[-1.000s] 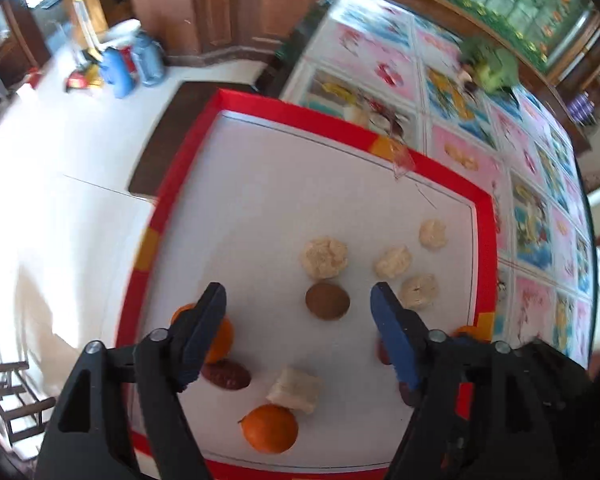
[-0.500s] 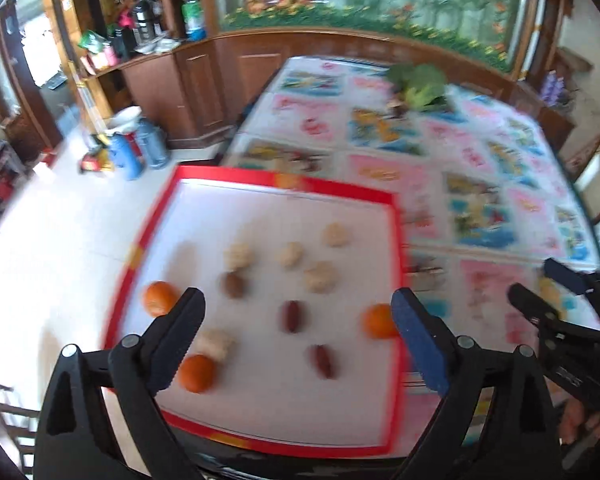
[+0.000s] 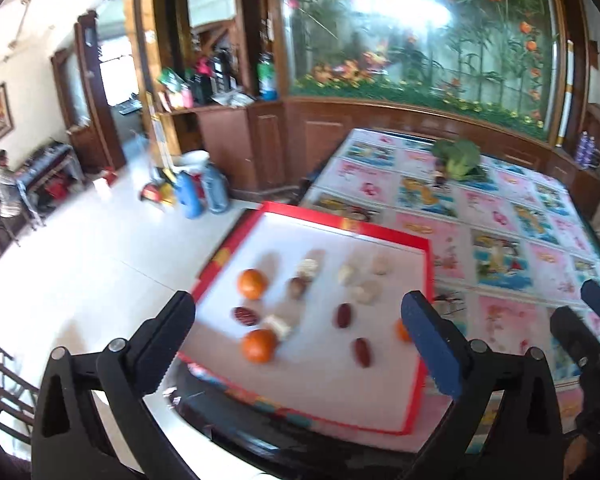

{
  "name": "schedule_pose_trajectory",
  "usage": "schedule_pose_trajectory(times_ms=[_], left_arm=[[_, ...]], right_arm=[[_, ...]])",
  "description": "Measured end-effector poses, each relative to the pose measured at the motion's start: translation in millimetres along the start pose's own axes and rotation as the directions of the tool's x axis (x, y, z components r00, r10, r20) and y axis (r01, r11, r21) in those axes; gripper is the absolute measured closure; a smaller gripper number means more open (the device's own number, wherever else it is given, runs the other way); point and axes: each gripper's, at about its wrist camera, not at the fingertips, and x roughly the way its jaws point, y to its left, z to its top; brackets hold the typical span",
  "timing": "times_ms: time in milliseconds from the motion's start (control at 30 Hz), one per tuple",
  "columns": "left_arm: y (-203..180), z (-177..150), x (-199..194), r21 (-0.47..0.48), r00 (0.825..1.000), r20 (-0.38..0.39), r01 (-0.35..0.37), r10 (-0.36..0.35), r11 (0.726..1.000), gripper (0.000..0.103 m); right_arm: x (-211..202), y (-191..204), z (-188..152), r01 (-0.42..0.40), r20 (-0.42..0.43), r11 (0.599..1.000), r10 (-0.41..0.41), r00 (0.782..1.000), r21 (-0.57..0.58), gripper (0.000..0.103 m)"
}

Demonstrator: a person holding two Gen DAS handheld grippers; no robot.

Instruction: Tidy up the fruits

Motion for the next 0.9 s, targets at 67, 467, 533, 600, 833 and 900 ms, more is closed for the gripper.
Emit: schedule_pose_trajectory(times_ms=[67,467,533,600,833,900], left_arm=[[11.8,-8.5,-2.1,-0.018,0.999,0.013,-0.049,0.049,0.999,0.0],[54.8,-36.1,-17.3,-0.105,0.989,0.031,-0.142,0.146,0.984,0.0],[55.4,-37.8,-22.1,-0.1,0.986,0.052,-0.15,0.156,0.984,0.0],[56.8,-38.5,-26.7,-0.096,0.986,0.066,-0.145,0.151,0.985,0.0],[67.2,-41.0,-36.2,-0.127,0.984,0.106,-0.128,0.141,0.984,0.0],[68.2,-41.3,-37.2,-0.126,0.982,0.111,-0.135,0.149,0.983,0.0]], right_arm=[[0.6,6.0,-4.3,-0.011,-0.015,1.0,0.011,1.0,0.01,0.022],[-22.1,38.5,-9.0,-0.018,0.054,0.999,0.02,0.998,-0.039,0.022],[-20.9,40.3,-9.4,-0.017,0.067,0.999,0.02,0.998,-0.036,0.022],[-20.1,42.0,-9.4,-0.016,0.08,0.999,0.019,0.997,-0.034,0.022],[-15.0,53.6,-6.2,-0.003,0.1,0.998,0.009,0.995,-0.06,0.022],[-13.6,55.5,-5.7,-0.005,0.101,0.998,0.011,0.995,-0.063,0.022]])
